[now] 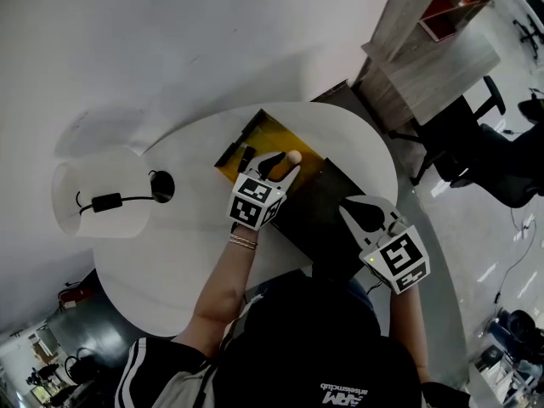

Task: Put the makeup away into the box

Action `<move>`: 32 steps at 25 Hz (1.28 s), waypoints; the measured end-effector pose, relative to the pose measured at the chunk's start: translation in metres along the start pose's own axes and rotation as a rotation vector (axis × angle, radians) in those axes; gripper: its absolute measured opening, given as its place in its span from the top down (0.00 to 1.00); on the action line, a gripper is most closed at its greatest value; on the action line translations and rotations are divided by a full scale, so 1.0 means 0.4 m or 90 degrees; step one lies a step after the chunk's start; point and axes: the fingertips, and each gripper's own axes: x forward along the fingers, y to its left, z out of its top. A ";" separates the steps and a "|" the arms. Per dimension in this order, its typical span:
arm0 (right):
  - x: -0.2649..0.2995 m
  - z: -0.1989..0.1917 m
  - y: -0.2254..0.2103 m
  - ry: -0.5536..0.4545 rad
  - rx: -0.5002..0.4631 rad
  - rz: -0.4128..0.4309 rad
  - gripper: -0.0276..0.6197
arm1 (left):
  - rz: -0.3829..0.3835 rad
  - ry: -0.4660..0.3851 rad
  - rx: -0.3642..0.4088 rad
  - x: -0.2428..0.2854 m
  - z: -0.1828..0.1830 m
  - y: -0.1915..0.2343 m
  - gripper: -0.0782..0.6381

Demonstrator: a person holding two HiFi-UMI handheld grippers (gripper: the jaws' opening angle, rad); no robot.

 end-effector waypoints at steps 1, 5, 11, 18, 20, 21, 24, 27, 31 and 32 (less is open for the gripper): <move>-0.003 0.001 0.004 0.000 -0.003 0.001 0.91 | 0.002 -0.004 0.000 -0.007 0.003 -0.002 0.66; -0.013 0.003 0.023 0.002 -0.015 0.003 0.91 | 0.015 -0.023 0.003 -0.042 0.017 -0.009 0.66; -0.017 0.020 0.058 -0.006 -0.033 0.011 0.91 | 0.017 -0.047 0.000 -0.105 0.024 -0.030 0.66; -0.010 0.054 0.104 -0.019 -0.062 0.020 0.91 | 0.029 -0.088 -0.008 -0.194 0.025 -0.044 0.70; -0.011 0.061 0.117 -0.020 -0.069 0.022 0.91 | 0.031 -0.096 -0.012 -0.217 0.024 -0.050 0.73; -0.011 0.063 0.123 -0.021 -0.071 0.022 0.91 | 0.033 -0.101 -0.014 -0.229 0.023 -0.053 0.75; -0.008 0.071 0.136 -0.022 -0.072 0.019 0.91 | 0.037 -0.117 -0.020 -0.265 0.023 -0.063 0.80; -0.002 0.086 0.157 -0.027 -0.076 0.021 0.91 | 0.033 -0.142 -0.040 -0.307 0.028 -0.072 0.84; 0.011 0.108 0.195 -0.037 -0.088 0.033 0.91 | 0.038 -0.179 -0.050 -0.372 0.039 -0.079 0.85; 0.015 0.112 0.202 -0.039 -0.091 0.034 0.91 | 0.037 -0.185 -0.048 -0.388 0.041 -0.084 0.85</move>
